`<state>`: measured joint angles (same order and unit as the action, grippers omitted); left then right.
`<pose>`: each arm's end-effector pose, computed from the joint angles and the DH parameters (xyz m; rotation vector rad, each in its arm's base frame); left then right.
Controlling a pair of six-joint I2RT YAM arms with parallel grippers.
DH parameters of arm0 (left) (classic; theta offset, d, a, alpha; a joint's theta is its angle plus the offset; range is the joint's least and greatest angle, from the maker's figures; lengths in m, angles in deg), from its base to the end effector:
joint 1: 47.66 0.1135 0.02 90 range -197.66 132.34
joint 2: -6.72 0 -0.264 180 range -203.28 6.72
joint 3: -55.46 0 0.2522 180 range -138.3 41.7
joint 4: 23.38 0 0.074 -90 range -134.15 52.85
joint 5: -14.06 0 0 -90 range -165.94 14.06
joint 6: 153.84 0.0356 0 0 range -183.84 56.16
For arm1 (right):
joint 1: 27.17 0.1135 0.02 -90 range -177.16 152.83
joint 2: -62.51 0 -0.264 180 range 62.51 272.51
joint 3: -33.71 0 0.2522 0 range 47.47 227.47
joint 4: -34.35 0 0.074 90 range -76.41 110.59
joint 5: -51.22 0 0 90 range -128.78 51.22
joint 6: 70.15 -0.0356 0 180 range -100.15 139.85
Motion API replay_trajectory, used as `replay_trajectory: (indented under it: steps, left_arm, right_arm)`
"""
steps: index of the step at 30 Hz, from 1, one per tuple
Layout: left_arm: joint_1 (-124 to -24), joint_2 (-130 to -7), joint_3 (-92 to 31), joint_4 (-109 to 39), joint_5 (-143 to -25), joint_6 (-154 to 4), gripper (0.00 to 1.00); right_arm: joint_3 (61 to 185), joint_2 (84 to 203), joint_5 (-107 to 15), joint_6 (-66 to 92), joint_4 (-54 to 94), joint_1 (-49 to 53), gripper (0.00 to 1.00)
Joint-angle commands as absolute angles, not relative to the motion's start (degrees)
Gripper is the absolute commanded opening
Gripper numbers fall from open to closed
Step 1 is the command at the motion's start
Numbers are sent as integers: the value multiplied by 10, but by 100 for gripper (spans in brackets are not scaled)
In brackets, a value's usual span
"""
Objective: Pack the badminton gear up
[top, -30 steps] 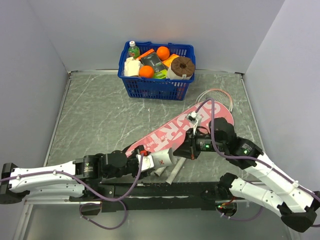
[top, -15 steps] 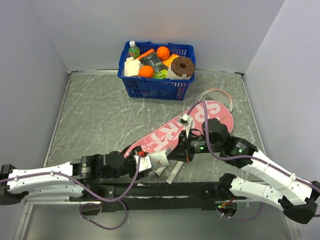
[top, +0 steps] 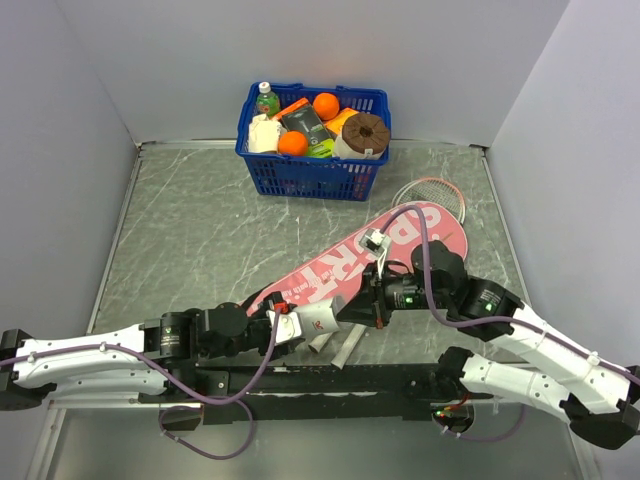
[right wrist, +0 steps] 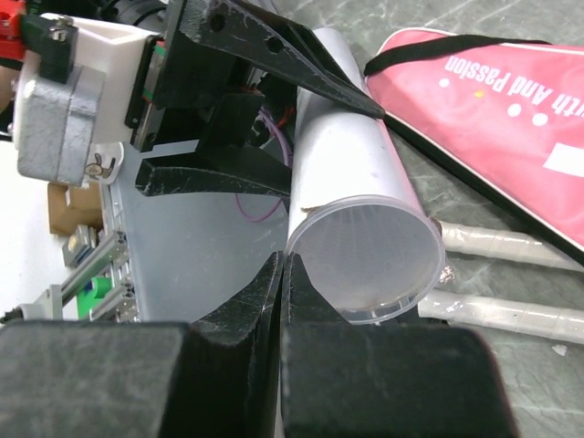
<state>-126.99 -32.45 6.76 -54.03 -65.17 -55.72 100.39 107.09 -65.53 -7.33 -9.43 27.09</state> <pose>0.0372 -0.1616 0.2827 1.2782 1.5218 -0.6398 0.0828 0.1424 0.3546 -0.8401 2.0077 1.3383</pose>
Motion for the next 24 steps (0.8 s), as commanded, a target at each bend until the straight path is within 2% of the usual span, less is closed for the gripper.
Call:
replay_trajectory:
  steps: [1,24]
  left_arm:
    - [-1272,-320,63,-490,-656,-554,1]
    - [-1272,-310,65,-482,-667,-556,1]
  right_arm:
    - [996,1058,-662,-76,-76,279,0]
    - [948,1038,-694,-104,-10,291,0]
